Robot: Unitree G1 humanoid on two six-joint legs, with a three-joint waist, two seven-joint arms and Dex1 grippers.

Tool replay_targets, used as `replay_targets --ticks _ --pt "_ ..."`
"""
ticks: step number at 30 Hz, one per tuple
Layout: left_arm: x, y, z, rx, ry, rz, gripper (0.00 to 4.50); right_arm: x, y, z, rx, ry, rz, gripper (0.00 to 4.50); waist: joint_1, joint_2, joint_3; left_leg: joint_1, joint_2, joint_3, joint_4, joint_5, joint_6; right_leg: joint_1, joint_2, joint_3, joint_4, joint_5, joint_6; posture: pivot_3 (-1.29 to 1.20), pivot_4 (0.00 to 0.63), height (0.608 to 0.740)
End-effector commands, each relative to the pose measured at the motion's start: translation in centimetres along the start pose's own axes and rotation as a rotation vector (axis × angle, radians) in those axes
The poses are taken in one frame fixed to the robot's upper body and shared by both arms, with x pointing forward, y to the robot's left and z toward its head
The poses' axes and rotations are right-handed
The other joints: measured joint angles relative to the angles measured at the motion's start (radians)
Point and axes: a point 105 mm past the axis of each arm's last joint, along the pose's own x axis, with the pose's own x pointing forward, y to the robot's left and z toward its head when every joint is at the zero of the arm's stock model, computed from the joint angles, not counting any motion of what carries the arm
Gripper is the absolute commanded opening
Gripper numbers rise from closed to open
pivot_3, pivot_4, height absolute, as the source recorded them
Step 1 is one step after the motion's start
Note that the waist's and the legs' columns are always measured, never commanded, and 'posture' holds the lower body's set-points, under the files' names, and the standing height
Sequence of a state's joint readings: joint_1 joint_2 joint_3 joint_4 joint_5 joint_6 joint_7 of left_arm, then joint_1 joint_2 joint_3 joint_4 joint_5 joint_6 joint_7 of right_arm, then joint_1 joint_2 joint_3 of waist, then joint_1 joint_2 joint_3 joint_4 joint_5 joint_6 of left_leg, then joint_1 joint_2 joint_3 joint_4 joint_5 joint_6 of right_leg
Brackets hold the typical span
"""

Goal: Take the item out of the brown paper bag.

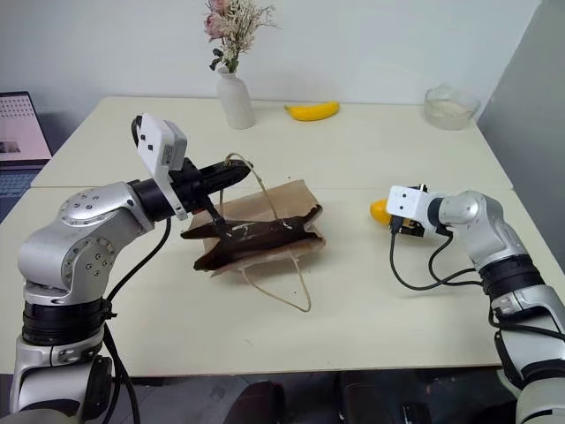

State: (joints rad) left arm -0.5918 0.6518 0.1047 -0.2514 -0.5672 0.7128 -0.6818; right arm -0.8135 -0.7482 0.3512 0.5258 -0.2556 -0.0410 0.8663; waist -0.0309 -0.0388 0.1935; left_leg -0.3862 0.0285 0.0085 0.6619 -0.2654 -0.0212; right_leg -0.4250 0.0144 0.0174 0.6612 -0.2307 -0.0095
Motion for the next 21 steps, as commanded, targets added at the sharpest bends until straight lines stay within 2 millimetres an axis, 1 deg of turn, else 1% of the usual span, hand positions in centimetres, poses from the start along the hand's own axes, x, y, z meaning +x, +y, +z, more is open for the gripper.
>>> replay_targets --ticks 1,4,6,8,9,10,11,12,13,15,17,21 --pt "-0.3 0.5 0.8 0.042 -0.024 0.012 0.00 -1.4 -1.1 0.5 -0.025 -0.031 -0.017 4.46 0.001 0.000 0.000 0.000 0.000 0.000 0.000 0.000 0.000 0.000 0.000 0.000 0.000 0.000 0.000 0.00 0.150 0.740" --pt "-0.4 0.7 0.6 0.046 -0.021 0.011 0.00 -3.1 -1.7 0.9 -0.007 -0.056 -0.043 4.46 0.002 0.000 0.000 0.000 0.000 0.000 0.000 0.000 0.000 0.000 0.000 0.000 0.000 0.000 0.000 0.00 0.150 0.740" --pt "-0.4 1.3 0.8 0.068 -0.024 0.028 0.00 -4.7 -2.0 2.6 0.055 -0.151 -0.073 4.46 0.003 0.000 0.000 0.000 0.000 -0.001 0.000 0.000 0.000 0.000 0.000 -0.001 0.000 0.000 0.000 0.00 0.150 0.740" --pt "-0.5 2.2 1.0 0.093 -0.026 0.052 0.00 -6.0 -1.3 5.1 0.168 -0.297 -0.066 4.46 0.004 0.000 0.000 0.000 0.000 -0.002 0.000 0.000 0.000 0.000 0.000 -0.001 0.000 0.000 0.000 0.00 0.150 0.740" --pt "-0.6 2.7 0.9 0.125 -0.012 0.066 0.00 -6.7 -0.5 6.8 0.240 -0.386 -0.040 4.46 0.003 0.000 0.000 0.000 0.001 -0.002 0.000 0.000 0.000 0.001 0.000 -0.002 0.001 0.000 0.000 0.00 0.150 0.740" --pt "-0.6 3.0 0.9 0.148 -0.002 0.074 0.00 -7.2 0.0 7.9 0.287 -0.441 -0.017 4.46 0.002 0.000 0.000 0.000 0.001 -0.002 0.000 0.000 0.000 0.001 0.000 -0.002 0.001 0.000 0.000 0.00 0.150 0.740" --pt "-0.7 3.3 0.9 0.166 0.010 0.072 0.00 -7.9 0.8 9.6 0.341 -0.523 0.013 4.46 0.000 0.000 0.000 0.001 0.001 -0.003 0.000 0.000 0.000 0.001 0.000 -0.002 0.002 0.000 0.000 0.00 0.150 0.740" --pt "-0.7 3.5 1.0 0.180 0.018 0.065 0.39 -8.4 1.5 10.9 0.378 -0.582 0.040 4.50 0.000 0.001 0.000 0.002 0.001 -0.003 0.000 0.000 0.000 0.001 0.000 -0.002 0.002 0.000 0.000 0.00 0.150 0.740" --pt "-0.8 3.7 1.1 0.190 0.022 0.056 0.54 -8.9 2.1 12.3 0.406 -0.637 0.061 4.50 -0.001 0.001 0.000 0.002 0.001 -0.003 0.000 0.000 0.000 0.001 0.000 -0.002 0.003 0.000 0.000 0.00 0.150 0.740" --pt "-1.0 4.1 1.5 0.201 0.026 0.049 1.13 -9.2 2.7 14.0 0.455 -0.703 0.073 4.50 -0.001 0.001 0.000 0.002 0.001 -0.003 0.000 0.000 0.000 0.001 0.000 -0.002 0.003 0.000 0.000 0.00 0.150 0.740" --pt "-1.2 4.2 1.7 0.203 0.029 0.045 1.70 -8.9 2.8 14.7 0.473 -0.713 0.069 4.50 0.001 0.001 0.000 0.002 0.001 -0.003 0.001 0.000 0.000 0.002 0.000 -0.002 0.003 0.000 0.000 0.00 0.150 0.740" --pt "-2.5 3.6 1.7 0.191 0.041 0.037 2.96 -8.6 2.6 15.0 0.494 -0.730 0.075 4.50 0.002 0.001 0.000 0.002 -0.001 -0.002 0.001 0.000 0.000 0.003 -0.001 -0.001 0.001 0.000 0.000 0.00 0.150 0.740"
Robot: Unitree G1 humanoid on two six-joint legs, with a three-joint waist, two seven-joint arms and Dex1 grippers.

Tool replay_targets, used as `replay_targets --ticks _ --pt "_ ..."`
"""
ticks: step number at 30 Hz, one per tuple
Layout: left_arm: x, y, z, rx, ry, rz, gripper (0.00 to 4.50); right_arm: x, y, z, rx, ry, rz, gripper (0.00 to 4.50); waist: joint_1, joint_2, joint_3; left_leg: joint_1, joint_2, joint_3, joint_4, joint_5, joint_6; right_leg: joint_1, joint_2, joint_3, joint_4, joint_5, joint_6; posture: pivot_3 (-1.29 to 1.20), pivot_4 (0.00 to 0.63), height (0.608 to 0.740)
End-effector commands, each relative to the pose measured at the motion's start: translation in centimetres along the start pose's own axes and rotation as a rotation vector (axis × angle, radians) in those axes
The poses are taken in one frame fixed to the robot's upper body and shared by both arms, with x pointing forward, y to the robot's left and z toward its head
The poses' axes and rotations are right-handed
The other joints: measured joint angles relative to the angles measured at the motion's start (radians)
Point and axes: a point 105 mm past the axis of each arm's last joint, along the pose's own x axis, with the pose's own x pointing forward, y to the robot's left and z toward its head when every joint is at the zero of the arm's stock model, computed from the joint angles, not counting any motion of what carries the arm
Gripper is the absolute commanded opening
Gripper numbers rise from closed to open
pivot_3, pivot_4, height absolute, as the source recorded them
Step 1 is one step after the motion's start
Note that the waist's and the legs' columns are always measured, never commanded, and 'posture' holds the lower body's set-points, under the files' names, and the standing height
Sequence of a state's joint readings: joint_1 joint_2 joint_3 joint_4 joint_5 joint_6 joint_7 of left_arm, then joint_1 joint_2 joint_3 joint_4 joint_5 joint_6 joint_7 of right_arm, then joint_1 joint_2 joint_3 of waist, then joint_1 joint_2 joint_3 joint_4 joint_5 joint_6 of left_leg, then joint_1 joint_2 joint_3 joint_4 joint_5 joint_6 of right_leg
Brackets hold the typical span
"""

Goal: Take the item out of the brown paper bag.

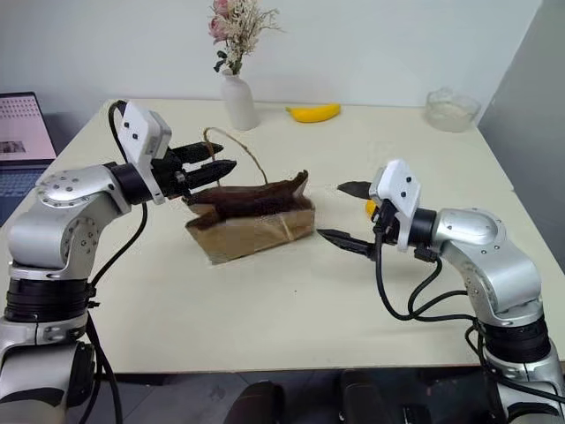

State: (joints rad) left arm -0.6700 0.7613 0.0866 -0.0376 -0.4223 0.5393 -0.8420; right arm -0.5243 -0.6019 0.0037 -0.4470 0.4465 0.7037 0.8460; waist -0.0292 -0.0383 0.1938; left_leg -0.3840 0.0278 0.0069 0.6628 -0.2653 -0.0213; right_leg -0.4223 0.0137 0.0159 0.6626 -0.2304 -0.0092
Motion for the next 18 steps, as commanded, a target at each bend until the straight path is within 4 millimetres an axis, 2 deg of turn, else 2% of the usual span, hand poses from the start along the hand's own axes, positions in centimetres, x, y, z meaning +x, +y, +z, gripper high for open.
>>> replay_targets --ticks 1,4,5,8,11,13,16,18 --pt "-1.8 -0.3 1.5 0.029 -0.034 0.004 3.27 0.1 -0.4 1.2 -0.015 -0.047 -0.009 4.50 0.000 0.000 0.000 0.000 0.000 0.001 0.000 0.000 0.000 0.000 0.000 0.001 0.000 0.000 0.000 0.00 0.150 0.740" --pt "-3.7 -0.8 1.7 0.016 -0.032 0.023 4.09 0.2 -0.5 1.3 -0.011 -0.056 0.001 4.50 -0.002 0.000 0.000 -0.001 0.001 0.001 -0.001 0.000 0.000 -0.002 0.000 0.000 -0.001 0.000 0.000 0.00 0.150 0.740" --pt "-4.3 -0.9 1.7 0.010 -0.034 0.039 4.09 0.3 -0.6 1.2 -0.011 -0.057 0.002 4.50 -0.002 0.000 0.000 -0.002 0.002 0.000 -0.001 0.000 0.000 -0.002 0.000 0.000 -0.001 0.000 0.000 0.00 0.150 0.740" --pt "-7.0 -0.2 1.6 0.080 -0.052 0.272 4.09 0.4 -0.7 0.5 -0.008 -0.051 0.007 4.50 -0.004 0.000 0.000 -0.002 0.002 0.000 -0.002 0.000 0.000 -0.003 0.000 0.000 -0.001 0.000 0.000 0.00 0.150 0.740" --pt "-8.8 0.2 -0.2 0.096 -0.016 0.515 4.09 0.8 -0.7 -0.4 -0.005 -0.056 0.000 4.50 0.000 0.000 0.000 -0.001 0.002 -0.001 -0.002 0.000 0.000 -0.001 0.000 0.000 -0.001 0.000 0.000 0.00 0.150 0.740" --pt "-9.2 -0.7 -1.7 0.070 0.017 0.574 4.09 1.1 -1.0 -0.8 0.014 -0.086 -0.032 4.50 0.000 0.000 0.000 0.000 0.001 -0.001 -0.001 0.000 0.000 0.000 0.000 0.000 -0.001 0.000 0.000 0.00 0.150 0.740" --pt "-9.4 -4.1 -4.3 0.032 0.042 0.619 4.09 1.6 -1.4 -2.2 0.012 -0.150 -0.153 4.50 0.000 -0.002 -0.001 0.001 0.001 0.000 0.000 0.000 0.000 0.002 -0.001 0.000 0.000 0.000 0.001 0.00 0.150 0.740" --pt "-9.4 -5.4 -4.8 0.036 0.043 0.630 4.09 1.7 -1.4 -2.8 0.010 -0.164 -0.190 4.50 0.001 -0.003 -0.002 0.001 0.001 0.000 -0.001 0.000 0.000 0.002 -0.001 0.001 -0.001 0.000 0.001 0.00 0.150 0.740"
